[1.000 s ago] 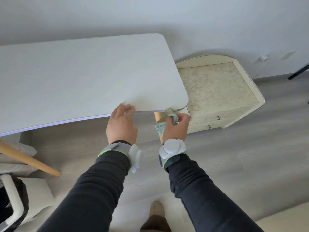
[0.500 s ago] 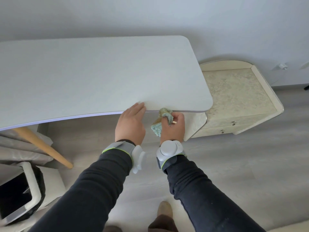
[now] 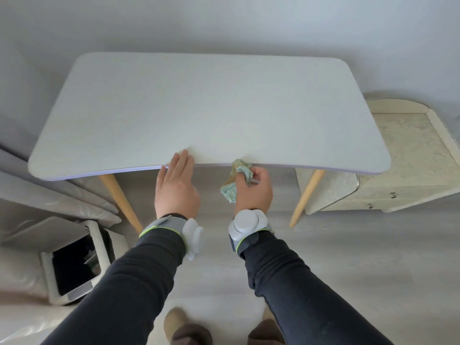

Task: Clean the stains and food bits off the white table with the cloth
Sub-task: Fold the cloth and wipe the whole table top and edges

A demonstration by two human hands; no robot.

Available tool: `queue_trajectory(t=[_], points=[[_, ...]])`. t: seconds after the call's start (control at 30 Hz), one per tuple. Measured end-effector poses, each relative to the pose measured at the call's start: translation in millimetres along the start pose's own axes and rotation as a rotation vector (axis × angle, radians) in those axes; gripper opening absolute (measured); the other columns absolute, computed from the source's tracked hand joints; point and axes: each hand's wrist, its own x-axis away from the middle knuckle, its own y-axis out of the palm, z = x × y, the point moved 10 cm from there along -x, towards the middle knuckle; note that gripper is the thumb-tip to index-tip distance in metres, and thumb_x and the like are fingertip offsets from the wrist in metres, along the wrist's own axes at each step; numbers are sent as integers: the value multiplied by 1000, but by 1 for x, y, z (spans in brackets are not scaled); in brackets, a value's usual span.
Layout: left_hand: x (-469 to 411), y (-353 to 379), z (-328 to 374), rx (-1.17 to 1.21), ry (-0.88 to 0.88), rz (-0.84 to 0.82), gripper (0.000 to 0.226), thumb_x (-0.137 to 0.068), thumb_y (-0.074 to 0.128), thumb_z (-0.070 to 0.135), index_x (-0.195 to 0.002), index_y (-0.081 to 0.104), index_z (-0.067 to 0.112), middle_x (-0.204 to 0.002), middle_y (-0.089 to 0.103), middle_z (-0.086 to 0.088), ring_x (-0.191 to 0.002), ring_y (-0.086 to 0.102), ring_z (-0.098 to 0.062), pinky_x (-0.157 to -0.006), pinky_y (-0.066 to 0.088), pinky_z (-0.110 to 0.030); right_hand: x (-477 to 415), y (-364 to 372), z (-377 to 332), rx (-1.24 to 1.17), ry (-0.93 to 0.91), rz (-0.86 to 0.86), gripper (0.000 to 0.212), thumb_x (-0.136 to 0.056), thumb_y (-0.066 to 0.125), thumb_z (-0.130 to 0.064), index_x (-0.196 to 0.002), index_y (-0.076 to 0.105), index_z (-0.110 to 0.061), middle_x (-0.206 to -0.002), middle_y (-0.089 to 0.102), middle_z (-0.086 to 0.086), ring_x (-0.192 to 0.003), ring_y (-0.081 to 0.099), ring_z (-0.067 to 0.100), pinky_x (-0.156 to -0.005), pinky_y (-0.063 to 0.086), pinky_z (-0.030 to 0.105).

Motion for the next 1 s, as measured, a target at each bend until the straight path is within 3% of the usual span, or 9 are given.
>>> queue_trajectory(t=[0.17, 0.27, 0.37, 0.47, 0.53, 0.67, 0.83, 0.93, 1.0], points=[[-2, -19, -57, 34, 35, 5, 71, -84, 38, -7, -150, 24, 15, -159, 15, 5, -149, 10, -11, -121, 4, -27, 43, 64, -10, -8, -13, -79, 12, -81, 67, -24, -85, 56, -27, -76, 57, -17, -80, 63, 16, -66, 44, 24], [0, -31, -86, 154, 14, 4, 70, -84, 39, -9, -149, 30, 17, -158, 20, 6, -147, 16, -10, -118, 19, -25, 68, 102, -16, -4, -19, -150, 12, -82, 66, -24, -86, 56, -26, -82, 60, -11, -80, 61, 14, -69, 46, 25], [8, -57, -126, 183, -62, 158, 63, -82, 44, -9, -139, 46, 17, -151, 36, -1, -140, 32, -22, -107, 39, -35, 97, 142, -22, -7, -15, -220, 11, -84, 65, -24, -91, 57, -20, -84, 60, -7, -79, 58, 13, -70, 42, 23], [15, -73, -162, 249, -165, 252, 43, -87, 49, 0, -126, 59, 14, -128, 53, -7, -119, 48, -28, -88, 51, -43, 123, 177, -25, -5, -18, -327, 15, -84, 66, -27, -91, 53, -23, -88, 62, -6, -80, 59, 12, -72, 44, 22], [16, -74, -170, 319, -164, 215, 29, -94, 50, 16, -121, 61, 14, -117, 57, -5, -110, 52, -25, -86, 50, -42, 140, 195, -29, -34, -45, -403, 15, -84, 67, -27, -92, 55, -23, -90, 62, -7, -79, 59, 6, -72, 46, 18], [20, -89, -198, 513, -273, 173, 31, -93, 52, 36, -120, 57, 22, -114, 58, 4, -99, 57, -12, -82, 46, -27, 172, 216, -50, -151, -95, -438, 14, -89, 63, -23, -99, 61, -14, -89, 65, -6, -78, 61, 2, -72, 50, 14], [16, -111, -225, 602, -372, 180, 33, -92, 56, 34, -122, 58, 21, -107, 62, 6, -93, 59, -10, -82, 47, -24, 185, 238, -77, -228, -114, -483, 13, -92, 56, -35, -90, 63, -24, -87, 67, -4, -81, 63, 12, -76, 54, 32], [12, -114, -240, 710, -488, 190, 27, -93, 55, 24, -118, 61, 19, -95, 63, 6, -86, 59, -12, -77, 44, -21, 179, 245, -94, -180, -167, -501, 6, -89, 62, -30, -85, 61, -27, -83, 66, -14, -73, 60, -6, -71, 52, 19], [11, -118, -253, 754, -566, 242, 26, -92, 51, 18, -116, 61, 18, -91, 62, 5, -84, 59, -15, -75, 45, -24, 173, 250, -103, -146, -198, -494, 4, -88, 64, -26, -85, 61, -24, -81, 64, -16, -71, 58, -5, -69, 51, 18]])
